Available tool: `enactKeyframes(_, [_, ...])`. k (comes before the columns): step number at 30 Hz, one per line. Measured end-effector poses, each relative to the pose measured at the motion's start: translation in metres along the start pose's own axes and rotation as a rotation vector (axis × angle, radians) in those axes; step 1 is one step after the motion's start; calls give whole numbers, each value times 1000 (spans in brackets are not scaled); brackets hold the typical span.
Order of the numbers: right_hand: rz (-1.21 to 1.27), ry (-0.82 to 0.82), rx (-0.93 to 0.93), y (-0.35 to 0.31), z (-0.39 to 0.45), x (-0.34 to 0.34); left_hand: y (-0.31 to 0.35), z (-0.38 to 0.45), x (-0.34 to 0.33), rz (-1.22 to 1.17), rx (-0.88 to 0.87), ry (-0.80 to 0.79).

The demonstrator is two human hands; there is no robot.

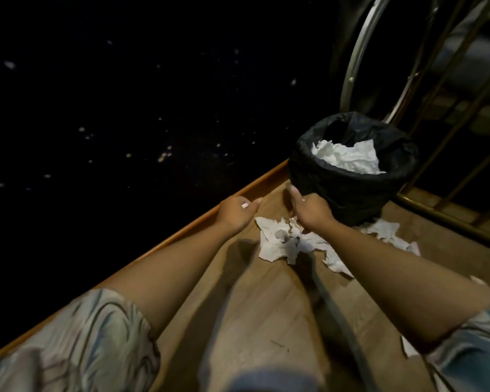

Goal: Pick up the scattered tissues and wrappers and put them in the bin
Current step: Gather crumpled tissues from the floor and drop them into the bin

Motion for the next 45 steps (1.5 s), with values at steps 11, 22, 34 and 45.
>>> enactKeyframes(11, [-140, -77, -220, 140, 19, -43, -62, -17, -135, 193, 32, -211])
enactKeyframes(22, [-245, 51, -50, 166, 15, -69, -86, -25, -195, 414, -164, -271])
enactKeyframes(34, [19, 100, -37, 163, -3, -31, -103, -32, -130, 23, 86, -1])
enactKeyframes(45, [331, 210, 303, 14, -13, 66, 18, -15, -93, -731, 323, 60])
Point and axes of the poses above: each hand's wrist, its own z-axis towards the middle knuckle, its own x-axis out of the back of the hand, y = z × x, the point moved 10 cm from there along z, towards the middle knuckle, and after that the axes turned 1 degree about -x, right-handed, at the moved point
